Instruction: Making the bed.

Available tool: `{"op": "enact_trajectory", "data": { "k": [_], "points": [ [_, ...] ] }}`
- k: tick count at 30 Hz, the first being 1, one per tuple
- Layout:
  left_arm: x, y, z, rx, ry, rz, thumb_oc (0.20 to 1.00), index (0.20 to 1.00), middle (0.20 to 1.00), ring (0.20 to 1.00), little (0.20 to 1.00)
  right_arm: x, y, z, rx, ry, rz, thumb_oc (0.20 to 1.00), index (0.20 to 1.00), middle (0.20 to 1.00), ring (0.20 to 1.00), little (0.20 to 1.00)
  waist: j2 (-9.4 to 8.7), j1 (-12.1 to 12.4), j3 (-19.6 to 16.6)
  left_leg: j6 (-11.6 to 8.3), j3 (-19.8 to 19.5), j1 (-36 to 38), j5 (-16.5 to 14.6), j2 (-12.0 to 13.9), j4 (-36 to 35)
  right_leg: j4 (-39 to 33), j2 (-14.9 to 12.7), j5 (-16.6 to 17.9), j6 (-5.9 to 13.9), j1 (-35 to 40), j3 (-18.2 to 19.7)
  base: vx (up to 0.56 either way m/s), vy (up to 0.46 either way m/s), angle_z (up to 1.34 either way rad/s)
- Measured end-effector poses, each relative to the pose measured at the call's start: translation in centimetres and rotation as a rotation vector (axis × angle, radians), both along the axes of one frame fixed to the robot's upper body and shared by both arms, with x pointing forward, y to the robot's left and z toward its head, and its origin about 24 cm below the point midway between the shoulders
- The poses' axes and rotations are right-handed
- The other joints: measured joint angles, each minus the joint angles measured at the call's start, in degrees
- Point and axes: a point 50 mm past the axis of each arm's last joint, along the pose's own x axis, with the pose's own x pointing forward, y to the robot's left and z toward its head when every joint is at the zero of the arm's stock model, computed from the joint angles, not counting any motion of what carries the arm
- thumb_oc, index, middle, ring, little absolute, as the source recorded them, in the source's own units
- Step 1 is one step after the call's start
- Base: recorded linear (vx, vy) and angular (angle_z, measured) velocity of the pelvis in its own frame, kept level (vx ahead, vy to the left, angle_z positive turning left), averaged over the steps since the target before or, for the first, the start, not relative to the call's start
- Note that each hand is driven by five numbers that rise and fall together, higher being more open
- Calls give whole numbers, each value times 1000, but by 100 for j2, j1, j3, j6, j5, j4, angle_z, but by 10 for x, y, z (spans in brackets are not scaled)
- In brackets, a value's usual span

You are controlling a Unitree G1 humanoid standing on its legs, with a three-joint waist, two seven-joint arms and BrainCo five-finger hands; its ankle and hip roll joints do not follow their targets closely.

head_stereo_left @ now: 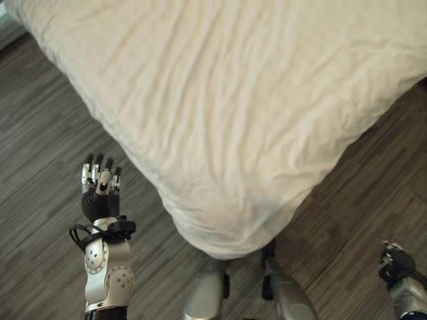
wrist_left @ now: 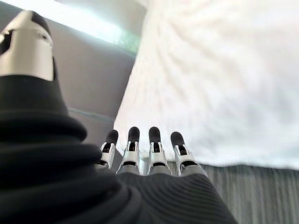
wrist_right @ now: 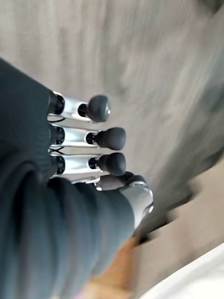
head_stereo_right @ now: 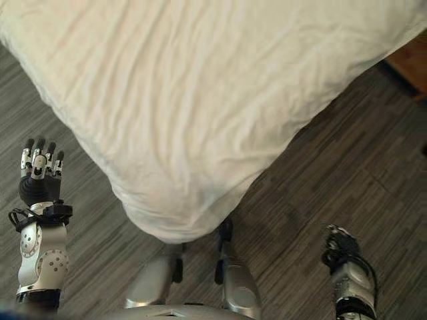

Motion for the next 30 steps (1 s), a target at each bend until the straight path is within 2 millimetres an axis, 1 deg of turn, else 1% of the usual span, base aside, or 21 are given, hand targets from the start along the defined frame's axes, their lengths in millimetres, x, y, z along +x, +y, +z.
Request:
{"op": "enact_trajectory", "data": {
  "k": [1,3,4,6,7,11,14,16,17,18,19,20,21,22,23,24,25,26,27,28,30],
  "points": [
    [-1,0,-4,-10,10,7,1000,1000,1000,1000,1000,-14,-12,9,-44,-32,-133,1000,1000,1000,1000,1000,20,-70,-100,44,46,123,-33,-4,-1,0,-4,-11,-16,109,33,64,46,-10],
    [-4,2,-10,-17,34,23,1000,1000,1000,1000,1000,-23,-19,20,-105,-79,-200,1000,1000,1000,1000,1000,56,-141,-259,72,84,218,-73,-6,-23,-1,-10,-18,-27,197,67,49,55,-15],
    [-5,3,-13,-17,51,33,1000,1000,1000,1000,1000,-25,-22,32,-185,-75,-204,1000,1000,1000,1000,1000,78,-241,-438,94,121,273,-100,-13,-31,-1,-10,-36,-39,216,131,57,63,-14],
    [-5,2,-19,-12,82,40,1000,1000,1000,1000,1000,-17,-23,51,-294,-120,-194,1000,1000,1000,1000,1000,136,-337,-519,108,165,425,-129,-19,-34,-2,-17,-32,-44,340,183,26,38,-20],
    [-1,-6,-22,-9,95,6,1000,1000,1000,1000,1000,-8,-21,60,-341,-150,-185,1000,1000,1000,1000,1000,172,-354,-681,107,242,505,-168,-16,-34,-3,-13,-49,-38,391,266,1,40,-25],
    [11,-32,-23,17,102,-104,1000,1000,1000,1000,1000,16,-2,82,-445,-224,-56,1000,1000,1000,1000,1000,303,-459,-928,111,267,537,-166,-37,-34,-2,-28,-89,-14,407,315,-8,40,-7],
    [24,-56,-21,35,88,-218,1000,1000,1000,1000,1000,48,35,104,-524,-326,148,1000,1000,1000,1000,1000,374,-622,-987,164,404,568,-127,-48,-1,-2,-5,-16,-22,372,413,-134,6,-15],
    [33,-62,-11,58,49,-245,1000,1000,1000,1000,1000,57,50,114,-533,-393,195,1000,1000,1000,1000,1000,365,-664,-985,198,542,489,-103,-48,-2,2,10,75,41,245,526,-236,-41,-35],
    [37,-64,-6,66,31,-254,1000,1000,1000,1000,1000,61,56,118,-540,-414,228,1000,1000,1000,1000,1000,362,-679,-984,223,631,431,-87,-44,-2,7,15,182,106,139,629,-344,-31,-70],
    [42,-61,4,91,4,-255,1000,1000,1000,1000,1000,71,67,125,-564,-446,277,1000,1000,1000,1000,1000,364,-720,-968,424,966,257,22,43,29,-70,120,536,655,-132,810,-278,-15,-118],
    [42,-55,8,122,0,-247,1000,1000,1000,1000,1000,83,78,126,-544,-471,306,1000,1000,1000,1000,1000,379,-683,-925,492,1240,121,-6,223,154,-69,279,972,995,-373,855,-265,24,-135],
    [43,-51,9,140,10,-239,1000,1000,1000,1000,1000,90,86,130,-539,-495,333,1000,1000,1000,1000,1000,484,-629,-839,553,1356,78,-32,484,184,218,342,837,919,-500,394,-106,24,-120],
    [45,-51,6,118,14,-232,1000,1000,1000,1000,1000,86,84,127,-564,-463,360,1000,1000,1000,1000,1000,614,-567,-785,589,1594,153,13,716,140,1220,220,134,60,-531,-738,-86,39,-117],
    [37,-46,0,105,26,-211,1000,1000,1000,1000,1000,85,84,124,-558,-446,367,1000,1000,1000,1000,1000,603,-371,-792,588,1882,321,18,845,112,2088,-52,-219,-135,-464,-1409,-132,-5,-160],
    [22,-35,-11,102,69,-172,1000,1000,1000,1000,1000,84,83,124,-559,-445,373,1000,1000,1000,1000,1000,593,-172,-804,596,2159,569,-131,968,116,2904,-444,-544,-45,-128,-1741,-205,-39,-150],
    [15,-29,-16,101,94,-154,1000,1000,1000,1000,1000,82,81,124,-564,-443,364,1000,1000,1000,1000,1000,572,-145,-849,592,2276,588,-135,1002,169,3042,-571,-681,60,120,-1754,-283,-92,-124],
    [5,-20,-22,88,116,-110,1000,1000,1000,1000,1000,82,78,128,-568,-456,343,1000,1000,1000,1000,1000,420,-39,-934,548,2563,611,-96,1006,206,3403,-966,-1009,347,473,-1754,-242,-134,-76],
    [1,-14,-23,86,120,-79,1000,1000,1000,1000,1000,84,79,129,-566,-464,341,1000,1000,1000,1000,1000,347,83,-961,543,2651,620,-99,1002,207,3429,-1097,-1043,443,536,-1753,-152,-135,-100],
    [-4,-10,-25,91,138,-62,1000,1000,1000,1000,1000,86,82,131,-560,-477,343,1000,1000,1000,1000,1000,199,200,-1015,432,2820,612,15,962,248,2985,-1153,-961,483,715,-1764,-258,-292,-132],
    [-10,-2,-30,82,160,-23,1000,1000,1000,1000,1000,91,89,135,-552,-509,362,1000,1000,1000,1000,1000,71,300,-1014,312,3051,567,115,1066,367,1709,-919,-955,403,1181,-2028,-173,-243,-124],
    [-14,-5,-33,74,171,-29,1000,1000,1000,1000,1000,92,94,132,-542,-509,381,1000,1000,1000,1000,1000,80,355,-1029,326,3131,417,177,1295,659,833,-598,-801,180,1473,-2052,-125,-292,-73]
  ]
}}
